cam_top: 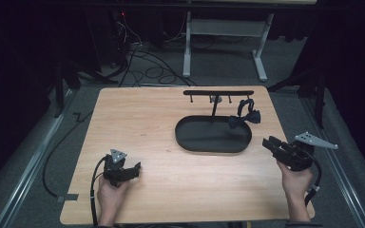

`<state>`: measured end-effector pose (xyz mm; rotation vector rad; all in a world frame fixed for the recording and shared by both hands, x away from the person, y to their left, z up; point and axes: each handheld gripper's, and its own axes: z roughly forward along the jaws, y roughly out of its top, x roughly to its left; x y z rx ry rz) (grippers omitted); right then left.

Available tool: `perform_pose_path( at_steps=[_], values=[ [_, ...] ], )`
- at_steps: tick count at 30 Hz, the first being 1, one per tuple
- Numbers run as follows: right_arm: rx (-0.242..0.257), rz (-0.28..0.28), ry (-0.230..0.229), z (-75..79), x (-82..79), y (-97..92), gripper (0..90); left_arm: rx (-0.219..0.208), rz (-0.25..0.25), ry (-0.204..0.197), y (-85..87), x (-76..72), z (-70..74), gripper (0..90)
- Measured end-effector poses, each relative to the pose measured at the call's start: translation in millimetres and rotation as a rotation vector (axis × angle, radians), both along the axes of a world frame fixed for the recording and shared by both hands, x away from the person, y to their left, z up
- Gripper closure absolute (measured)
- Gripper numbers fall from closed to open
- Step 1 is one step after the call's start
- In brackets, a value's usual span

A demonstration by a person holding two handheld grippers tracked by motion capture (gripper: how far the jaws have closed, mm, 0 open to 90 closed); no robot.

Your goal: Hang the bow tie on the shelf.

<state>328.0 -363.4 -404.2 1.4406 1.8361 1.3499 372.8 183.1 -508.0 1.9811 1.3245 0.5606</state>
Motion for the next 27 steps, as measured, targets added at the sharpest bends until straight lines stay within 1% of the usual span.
perform_pose_path(
  at_steps=[7,27],
  values=[
    [0.005,0.011,0.003,-4.4,-2.1,2.9,65.5,0.0,0.0,0.0,0.0,0.0,0.0,21.6],
    [0.024,0.049,0.034,-21.2,-3.8,15.0,65.3,0.0,0.0,0.0,0.0,0.0,0.0,21.5]
  ],
)
